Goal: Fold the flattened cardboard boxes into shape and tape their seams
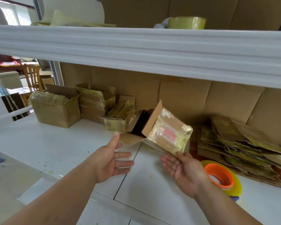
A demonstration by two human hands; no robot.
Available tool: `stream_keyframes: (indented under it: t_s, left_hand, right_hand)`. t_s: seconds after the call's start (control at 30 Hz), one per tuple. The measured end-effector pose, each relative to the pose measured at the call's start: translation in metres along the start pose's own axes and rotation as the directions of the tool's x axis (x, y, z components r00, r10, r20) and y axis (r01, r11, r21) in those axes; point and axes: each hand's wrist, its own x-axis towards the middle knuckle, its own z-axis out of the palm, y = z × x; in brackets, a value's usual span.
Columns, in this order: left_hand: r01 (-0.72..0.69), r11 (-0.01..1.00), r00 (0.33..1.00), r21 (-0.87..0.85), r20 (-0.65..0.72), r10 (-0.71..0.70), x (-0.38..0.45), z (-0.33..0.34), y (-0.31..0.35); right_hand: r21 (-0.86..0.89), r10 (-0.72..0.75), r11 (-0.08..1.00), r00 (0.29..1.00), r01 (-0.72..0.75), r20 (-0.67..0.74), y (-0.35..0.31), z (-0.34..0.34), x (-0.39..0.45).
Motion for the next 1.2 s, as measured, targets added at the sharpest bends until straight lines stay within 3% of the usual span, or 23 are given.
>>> stream_keyframes:
  t_s: [0.07,0.2,0.4,0.43,0.53,0.6,0.67,0.73,0.87,0.93,1.07,1.2]
  left_hand:
    - [-0.04,0.997,0.999,-0.06,0.027,0.042,0.003,0.006,0.004]
    - [-0.154,0.984,0.985,-0.087,-0.087,0.147,0.01,0.011,0.017]
    - [-0.23,0.972,0.956,0.056,-0.174,0.236,0.019,0.005,0.037]
    - [-0.229,0.97,0.957,0.08,-0.164,0.24,0.02,0.004,0.04]
    - [-0.249,0.959,0.96,0.138,-0.097,0.263,0.025,0.007,0.041]
    - [-0.265,0.963,0.963,0.051,-0.034,0.267,0.027,0.01,0.041]
    - [-0.236,0.97,0.971,-0.053,0.034,0.238,0.029,0.013,0.04]
    - [-0.237,0.97,0.968,-0.05,0.073,0.24,0.03,0.014,0.038]
    - [-0.315,0.929,0.949,0.196,0.076,0.306,0.035,0.007,0.034]
    - [-0.31,0.895,0.951,0.32,0.091,0.297,0.041,0.0,0.034]
    - [-0.302,0.795,0.942,0.526,0.039,0.332,0.057,-0.003,0.041]
    - [-0.315,0.774,0.923,0.549,-0.013,0.385,0.071,0.0,0.052]
  right_hand:
    - [-0.134,0.061,0.989,0.998,-0.059,0.011,0.005,-0.004,0.001]
    - [-0.481,0.151,0.865,0.989,-0.138,-0.013,0.004,-0.002,0.002]
    - [-0.817,-0.084,0.577,0.995,-0.001,-0.06,-0.02,-0.001,0.007]
    - [-0.877,-0.102,0.479,0.994,0.023,-0.03,-0.021,-0.001,0.008]
    - [-0.99,-0.07,0.005,0.988,0.14,0.139,-0.013,0.004,0.005]
    - [-0.976,-0.081,-0.151,0.982,0.156,0.169,-0.009,0.007,0.006]
    - [-0.976,-0.057,-0.178,0.989,0.125,0.137,-0.007,0.01,0.012]
    - [-0.977,-0.052,-0.168,0.989,0.129,0.139,-0.001,0.01,0.023]
    - [-0.98,-0.277,0.042,0.944,0.195,0.177,0.006,0.012,0.044]
    - [-0.966,-0.318,0.135,0.933,0.222,0.17,0.006,0.018,0.052]
    - [-0.963,-0.294,0.14,0.938,0.232,0.183,0.007,0.031,0.072]
    - [-0.948,-0.257,0.224,0.952,0.226,0.166,0.003,0.047,0.086]
